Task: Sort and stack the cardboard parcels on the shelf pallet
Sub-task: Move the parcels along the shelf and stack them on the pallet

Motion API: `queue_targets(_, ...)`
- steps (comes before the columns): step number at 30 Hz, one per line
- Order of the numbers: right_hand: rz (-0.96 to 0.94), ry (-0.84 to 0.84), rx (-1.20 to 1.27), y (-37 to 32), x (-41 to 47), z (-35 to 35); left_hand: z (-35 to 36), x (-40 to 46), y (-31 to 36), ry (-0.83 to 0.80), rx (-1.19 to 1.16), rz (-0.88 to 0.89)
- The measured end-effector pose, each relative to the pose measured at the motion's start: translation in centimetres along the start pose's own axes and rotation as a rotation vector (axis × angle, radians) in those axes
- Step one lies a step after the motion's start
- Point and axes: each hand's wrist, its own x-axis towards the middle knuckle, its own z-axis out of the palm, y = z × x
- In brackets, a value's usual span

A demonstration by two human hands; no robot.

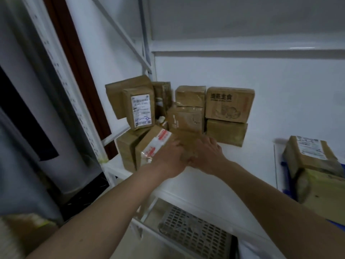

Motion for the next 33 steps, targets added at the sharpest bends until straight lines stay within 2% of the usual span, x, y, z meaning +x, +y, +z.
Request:
queue_targets(4,-0.018,-0.001,-0.002,-5.5,1.8,2.2,-1.6,-1.4,-5.7,-0.045,-0.012,-0.049)
queue_targets(7,-0.021,0.019,0.036,-7.8,2.6,3.1,-2.5,-2.1,-7.9,-0.067,-0.114,-0.052)
queue_targets(11,-0.033,0.043,0.037,-11.6,4.0,4.6,-3.7,-2.8,-12.0,-0.022,-0.055,0.018)
queue_targets(17,-0.042,0.065,0.028,-15.8,6.1,6.3,-4.9,-3.0,-17.4,-0.043,-0.055,-0.016)
queue_targets(19,-0.047,0.088,0.029,-16.6,6.6,6.7,-5.5,-2.6,-18.6,-0.046,-0.038,0.004)
queue_targets(23,-0.032,0.126,0.027,-17.3,7.6,6.6,-6.7,-1.6,-20.0,-0.025,-0.200,-0.051)
queue_targets(27,0.002,0.158,0.001,-17.0,9.8,5.6,-7.5,-0.3,-21.1,0.017,-0.217,-0.069)
queue_targets(33,0.107,0.162,0.133,-16.2,14.3,3.3,-7.3,2.7,-22.4,0.039,-0.284,-0.135)
